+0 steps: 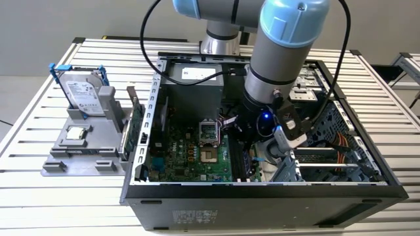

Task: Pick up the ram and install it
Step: 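Insert the ram into the slot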

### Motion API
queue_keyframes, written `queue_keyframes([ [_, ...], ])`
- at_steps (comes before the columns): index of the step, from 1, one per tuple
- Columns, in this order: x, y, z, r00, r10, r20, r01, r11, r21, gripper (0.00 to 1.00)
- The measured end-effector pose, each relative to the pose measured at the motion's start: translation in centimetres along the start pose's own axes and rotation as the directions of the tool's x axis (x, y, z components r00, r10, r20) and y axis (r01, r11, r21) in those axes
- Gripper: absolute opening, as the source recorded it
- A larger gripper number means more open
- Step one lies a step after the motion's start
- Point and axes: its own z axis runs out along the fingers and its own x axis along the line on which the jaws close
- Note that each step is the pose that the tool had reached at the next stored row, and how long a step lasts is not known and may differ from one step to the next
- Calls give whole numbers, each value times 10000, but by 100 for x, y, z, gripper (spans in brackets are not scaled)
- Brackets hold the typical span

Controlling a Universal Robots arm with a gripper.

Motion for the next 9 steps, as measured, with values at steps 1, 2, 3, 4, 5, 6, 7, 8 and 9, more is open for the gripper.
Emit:
queue_keyframes([
  [1, -2, 0, 0, 10000, 1, 0, -1, 10000, 0, 0],
  [2, -3, 0, 0, 10000, 1, 0, -1, 10000, 0, 0],
  [3, -3, 0, 0, 10000, 2, 0, -2, 10000, 0, 0],
  [4, -9, 0, 0, 10000, 1, 0, -1, 10000, 0, 0],
  [5, -12, 0, 0, 10000, 1, 0, -1, 10000, 0, 0],
  [6, -16, 0, 0, 10000, 6, 0, -6, 10000, 1, 0],
  [7, -16, 0, 0, 10000, 12, -1, -12, 10000, 0, 0],
  [8, -16, 0, 0, 10000, 25, 0, -25, 10000, 1, 0],
  [9, -16, 0, 1, 10000, 52, 0, -52, 10000, 2, 0],
])
